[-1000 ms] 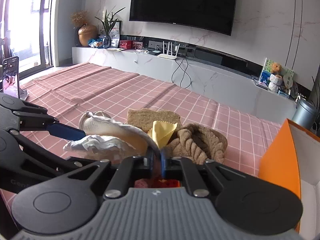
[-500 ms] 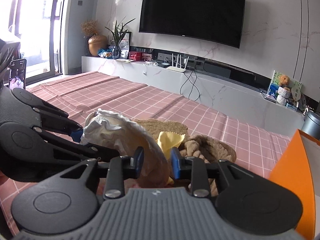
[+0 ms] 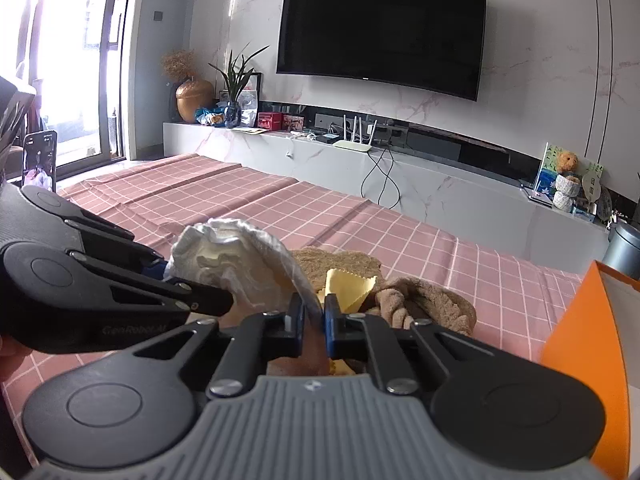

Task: Organize soft objects
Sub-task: 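Lift the cloth and bib with both grippers and carry them over the orange box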

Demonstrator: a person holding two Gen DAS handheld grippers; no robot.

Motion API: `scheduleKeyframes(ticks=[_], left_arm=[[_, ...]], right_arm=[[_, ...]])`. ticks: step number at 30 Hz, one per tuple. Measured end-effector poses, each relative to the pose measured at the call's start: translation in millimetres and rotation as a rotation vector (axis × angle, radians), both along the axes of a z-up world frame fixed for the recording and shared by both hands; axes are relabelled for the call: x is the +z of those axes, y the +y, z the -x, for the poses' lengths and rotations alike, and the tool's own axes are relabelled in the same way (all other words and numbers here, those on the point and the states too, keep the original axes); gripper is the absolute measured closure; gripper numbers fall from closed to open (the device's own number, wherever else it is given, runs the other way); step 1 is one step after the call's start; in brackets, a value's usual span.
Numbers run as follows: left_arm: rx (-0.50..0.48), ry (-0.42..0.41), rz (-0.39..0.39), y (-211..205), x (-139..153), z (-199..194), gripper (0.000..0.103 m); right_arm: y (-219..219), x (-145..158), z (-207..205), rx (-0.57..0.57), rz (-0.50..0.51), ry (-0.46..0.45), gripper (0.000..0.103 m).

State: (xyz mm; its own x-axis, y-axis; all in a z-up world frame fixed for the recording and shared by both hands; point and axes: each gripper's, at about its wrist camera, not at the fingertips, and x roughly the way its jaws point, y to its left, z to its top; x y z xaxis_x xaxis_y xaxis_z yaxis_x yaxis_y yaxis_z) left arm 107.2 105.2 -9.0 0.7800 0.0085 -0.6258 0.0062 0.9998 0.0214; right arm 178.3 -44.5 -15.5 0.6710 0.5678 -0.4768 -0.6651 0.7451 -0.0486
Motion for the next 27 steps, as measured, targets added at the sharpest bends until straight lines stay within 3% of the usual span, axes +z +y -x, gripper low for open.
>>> scheduleKeyframes(ticks=[10, 27], left_arm=[[0.038, -0.069, 0.032, 5, 31, 16, 0.088], [0.071, -0.136, -0.005, -7, 74, 44, 0.088]], right_arm=[[-4, 37, 15, -0.017, -0.046, -0.074, 0.101], [-44, 86, 50, -0.224, -0.061, -0.164, 0.101]])
